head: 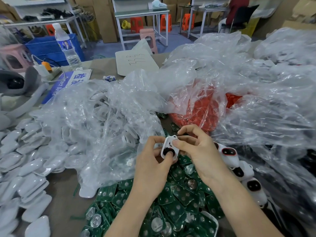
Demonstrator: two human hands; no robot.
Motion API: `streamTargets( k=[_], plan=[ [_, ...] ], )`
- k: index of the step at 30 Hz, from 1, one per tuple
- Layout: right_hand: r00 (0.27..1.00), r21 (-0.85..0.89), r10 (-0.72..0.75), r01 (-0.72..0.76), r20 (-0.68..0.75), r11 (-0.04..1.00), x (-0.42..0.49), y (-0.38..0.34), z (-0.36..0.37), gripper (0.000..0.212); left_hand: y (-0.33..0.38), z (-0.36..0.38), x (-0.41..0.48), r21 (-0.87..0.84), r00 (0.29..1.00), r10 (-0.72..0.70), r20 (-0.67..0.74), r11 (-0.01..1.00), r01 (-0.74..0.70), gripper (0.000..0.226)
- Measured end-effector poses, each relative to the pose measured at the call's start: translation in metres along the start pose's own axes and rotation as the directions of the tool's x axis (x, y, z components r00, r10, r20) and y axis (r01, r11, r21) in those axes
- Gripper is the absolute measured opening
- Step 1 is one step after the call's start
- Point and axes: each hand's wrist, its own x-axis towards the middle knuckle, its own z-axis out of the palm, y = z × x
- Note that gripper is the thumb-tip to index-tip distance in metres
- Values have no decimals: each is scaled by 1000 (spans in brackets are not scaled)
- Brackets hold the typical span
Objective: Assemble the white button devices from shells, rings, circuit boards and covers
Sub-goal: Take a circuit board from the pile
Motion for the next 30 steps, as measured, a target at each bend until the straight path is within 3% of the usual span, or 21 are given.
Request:
streamTargets(
  k=[6, 15, 24, 30],
  plan=[
    [999, -14, 38, -37, 9, 999, 0, 2, -2, 27, 1, -2, -1, -8, 1000, -5, 25, 1000, 5, 34],
    [1000, -22, 3, -2, 30, 1000, -2, 1, -1, 25, -1, -1, 1, -61, 999, 5, 44, 998, -2, 21],
    [993, -92, -86, 78, -86, 993, -7, 11, 13, 21, 0, 1, -2, -87, 1000, -11, 3, 996, 11, 31],
    [977, -237, -167, 132, -134, 963, -8, 13, 17, 31, -1, 2, -4, -44, 1000, 5, -2, 999, -5, 31]
  ],
)
